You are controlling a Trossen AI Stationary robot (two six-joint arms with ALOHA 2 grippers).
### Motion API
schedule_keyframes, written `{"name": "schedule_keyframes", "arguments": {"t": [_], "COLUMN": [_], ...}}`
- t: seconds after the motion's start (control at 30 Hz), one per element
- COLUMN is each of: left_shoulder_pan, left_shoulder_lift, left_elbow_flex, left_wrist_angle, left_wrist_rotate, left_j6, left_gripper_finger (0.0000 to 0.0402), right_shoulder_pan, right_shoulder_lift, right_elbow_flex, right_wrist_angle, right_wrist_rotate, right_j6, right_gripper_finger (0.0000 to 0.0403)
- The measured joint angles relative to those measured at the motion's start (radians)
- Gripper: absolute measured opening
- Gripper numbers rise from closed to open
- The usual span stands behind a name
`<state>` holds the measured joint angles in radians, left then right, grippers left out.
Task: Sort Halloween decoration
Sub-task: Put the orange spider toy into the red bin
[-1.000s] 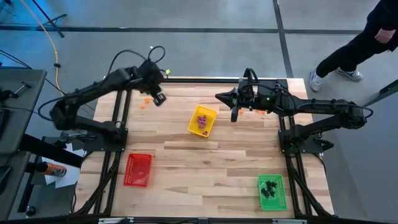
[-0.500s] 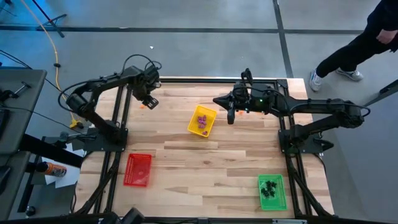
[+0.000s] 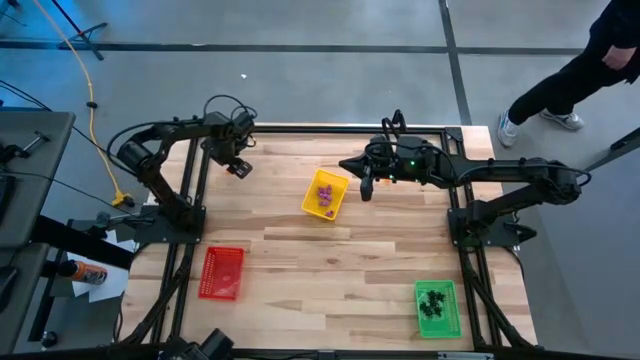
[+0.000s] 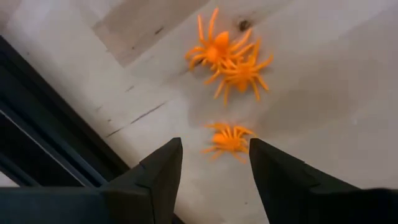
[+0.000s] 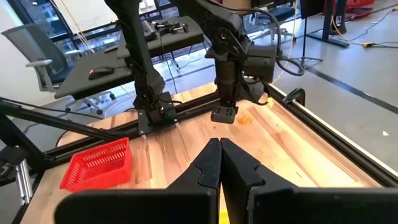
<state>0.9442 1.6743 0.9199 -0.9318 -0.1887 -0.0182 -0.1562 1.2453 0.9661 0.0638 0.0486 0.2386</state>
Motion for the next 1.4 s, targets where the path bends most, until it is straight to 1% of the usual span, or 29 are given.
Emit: {"name": "schedule_keyframes", "arguments": {"t": [0.13,0.33,0.57,0.73,0.83,0.93,1.17,1.27,1.33,1.4], "left_shoulder_pan": [-0.004,-0.012,-0.038,-0.058,-0.058,-0.089,-0.094,-0.094,-0.094,-0.094], "left_shoulder_lift": [0.002,0.001,0.001,0.001,-0.001,-0.002,-0.002,-0.001,0.000,0.000], "left_elbow_flex": [0.000,-0.003,-0.004,-0.014,-0.052,-0.072,-0.077,-0.077,-0.078,-0.078], "left_wrist_angle": [0.010,0.027,0.058,0.063,0.066,0.078,0.095,0.083,0.082,0.082], "left_wrist_rotate": [-0.005,0.003,0.029,-0.011,-0.056,-0.112,-0.087,-0.070,-0.062,-0.051], "left_j6": [-0.015,-0.046,-0.140,-0.187,-0.187,-0.165,-0.168,-0.146,-0.136,-0.134], "left_gripper_finger": [0.0177,0.0162,0.0154,0.0154,0.0154,0.0154,0.0152,0.0133,0.0108,0.0075], "right_shoulder_pan": [0.000,0.000,0.000,0.000,0.000,0.000,0.000,0.000,0.000,0.000], "right_shoulder_lift": [0.000,0.000,0.000,0.000,0.000,0.000,-0.001,-0.001,-0.001,-0.001], "right_elbow_flex": [0.000,0.000,0.000,0.000,0.000,0.000,0.000,0.000,0.000,0.000], "right_wrist_angle": [0.000,0.000,0.000,-0.001,-0.013,-0.023,-0.023,-0.028,-0.036,-0.040], "right_wrist_rotate": [0.000,0.000,0.000,0.000,0.000,0.000,0.000,0.000,0.000,0.000], "right_j6": [0.000,0.000,0.000,0.012,0.024,0.026,0.023,0.027,0.039,0.050], "right_gripper_finger": [0.0000,0.0000,0.0000,0.0000,0.0000,0.0000,0.0000,0.0000,0.0000,0.0000]}}
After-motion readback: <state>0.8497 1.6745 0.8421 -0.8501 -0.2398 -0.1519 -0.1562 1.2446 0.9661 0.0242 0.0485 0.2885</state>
